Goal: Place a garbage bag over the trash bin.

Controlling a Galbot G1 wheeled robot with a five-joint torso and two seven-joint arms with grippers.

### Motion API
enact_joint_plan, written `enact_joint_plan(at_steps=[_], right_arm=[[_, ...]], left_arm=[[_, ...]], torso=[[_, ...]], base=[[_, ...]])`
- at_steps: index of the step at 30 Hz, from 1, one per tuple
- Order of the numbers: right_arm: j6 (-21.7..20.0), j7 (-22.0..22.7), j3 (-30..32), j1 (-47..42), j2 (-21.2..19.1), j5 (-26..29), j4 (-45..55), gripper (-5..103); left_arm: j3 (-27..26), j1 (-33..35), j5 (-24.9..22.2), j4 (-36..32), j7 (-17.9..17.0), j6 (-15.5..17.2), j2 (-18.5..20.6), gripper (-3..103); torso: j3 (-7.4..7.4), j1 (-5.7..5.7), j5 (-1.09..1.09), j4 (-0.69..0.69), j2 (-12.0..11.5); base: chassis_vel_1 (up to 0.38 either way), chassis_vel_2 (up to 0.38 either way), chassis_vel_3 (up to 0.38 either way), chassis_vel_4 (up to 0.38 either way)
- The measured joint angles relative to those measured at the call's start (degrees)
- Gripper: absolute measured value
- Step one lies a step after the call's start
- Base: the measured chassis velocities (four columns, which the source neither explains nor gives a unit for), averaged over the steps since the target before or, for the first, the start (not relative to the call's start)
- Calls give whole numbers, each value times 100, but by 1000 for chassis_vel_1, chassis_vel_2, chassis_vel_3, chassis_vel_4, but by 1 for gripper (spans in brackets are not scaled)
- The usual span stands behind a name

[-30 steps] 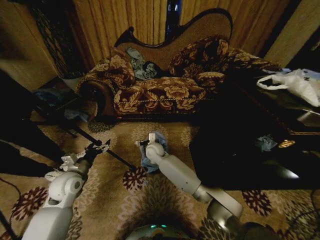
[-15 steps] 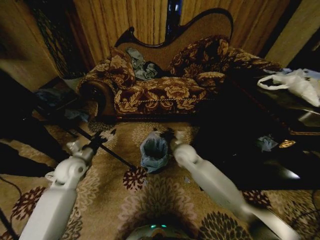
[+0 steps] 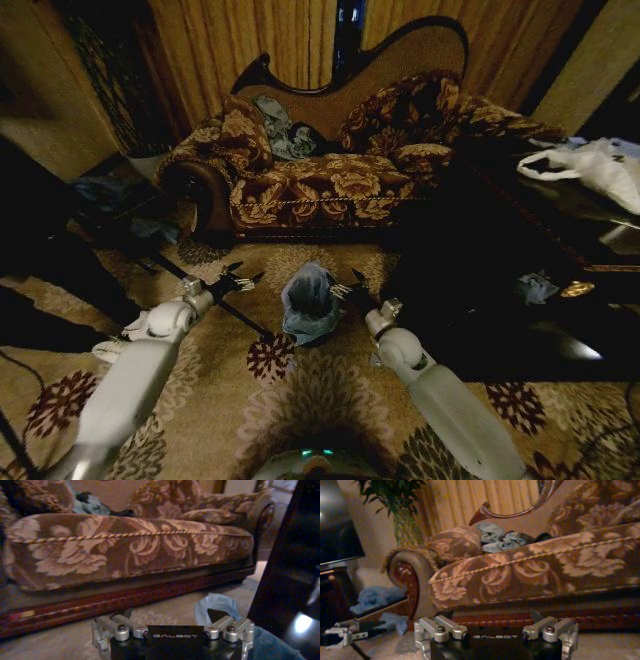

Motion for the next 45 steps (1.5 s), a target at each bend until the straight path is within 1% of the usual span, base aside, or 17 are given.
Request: enact_joint_plan(at_steps=[1, 3, 5, 7, 9, 11, 20, 26, 29, 31, 33, 35, 36, 39, 40, 43, 45], right_arm=[[39, -13, 65, -41, -2, -6, -28, 100], [93, -30, 161, -84, 7, -8, -85, 100], [136, -38, 198, -91, 32, -23, -111, 100], [171, -54, 264, -92, 93, -60, -120, 100], [179, -54, 275, -92, 117, -66, -108, 100], [184, -50, 276, -91, 184, -101, -51, 100], [189, 34, 217, -160, 232, -216, 49, 100], [210, 114, 182, -187, 248, -255, 50, 100], [218, 147, 181, -187, 254, -262, 48, 100], [224, 201, 185, -198, 253, -262, 76, 100], [225, 216, 190, -202, 253, -262, 87, 100], [226, 256, 205, -222, 240, -273, 99, 100], [226, 256, 205, -222, 240, -273, 99, 100], [225, 261, 205, -265, 210, -304, 110, 100], [225, 261, 205, -265, 210, -304, 110, 100], [222, 290, 157, -279, 192, -341, 98, 100], [219, 304, 138, -279, 185, -343, 95, 100]], left_arm=[[101, -225, -6, 291, 291, -14, -32, 100], [315, -472, -149, 573, 572, 39, -52, 100], [410, -544, -242, 618, 625, 183, -73, 100], [607, -621, -513, 586, 385, 552, -107, 100], [665, -651, -622, 588, 294, 629, -138, 100], [873, -768, -978, 668, -23, 805, -251, 100], [1454, -1233, -1296, 1255, -21, 967, -583, 100], [1776, -1568, -1221, 2002, -36, 950, -906, 100], [1834, -1600, -1182, 2102, -102, 963, -964, 101], [1906, -1616, -1156, 2200, -158, 965, -1008, 95], [1916, -1616, -1144, 2212, -171, 967, -1027, 95], [1919, -1571, -1121, 2178, -206, 969, -1056, 88], [1919, -1571, -1121, 2178, -206, 969, -1056, 88], [1905, -1511, -1059, 2093, -234, 966, -1037, 71], [1905, -1511, -1059, 2093, -234, 966, -1037, 71], [1867, -1458, -1021, 2033, -236, 956, -994, 55], [1856, -1444, -1018, 2023, -236, 951, -983, 55]], torso=[[0, 0, 1, -1, 0], [0, 0, 0, 1, 0], [0, 0, 0, 2, 0], [0, 0, 0, 3, 0], [0, 0, 1, 3, 0], [0, 0, 0, 2, 0], [0, 0, 0, 1, 0], [0, 0, 0, 1, 0], [0, 0, 0, 1, 0], [0, 0, 1, 2, 0], [0, 0, 0, 2, 0], [0, 0, 0, 2, 0], [0, 0, 0, 2, 0], [0, -1, 1, 1, 0], [0, -1, 1, 1, 0], [0, 0, 0, 2, 0], [0, 0, 1, 2, 0]], base=[[0, 0, 0, 0], [0, 0, 0, 0], [0, 0, 0, 0], [0, 0, 0, 0], [0, 0, 0, 0], [0, 0, 0, 0], [0, 0, 0, 0], [0, 0, 0, 0], [0, 0, 0, 0], [0, 0, 0, 0], [0, 0, 0, 0], [0, 0, 0, 0], [0, 0, 0, 0], [0, 0, 0, 0], [0, 0, 0, 0], [0, 0, 0, 0], [0, 0, 0, 0]])
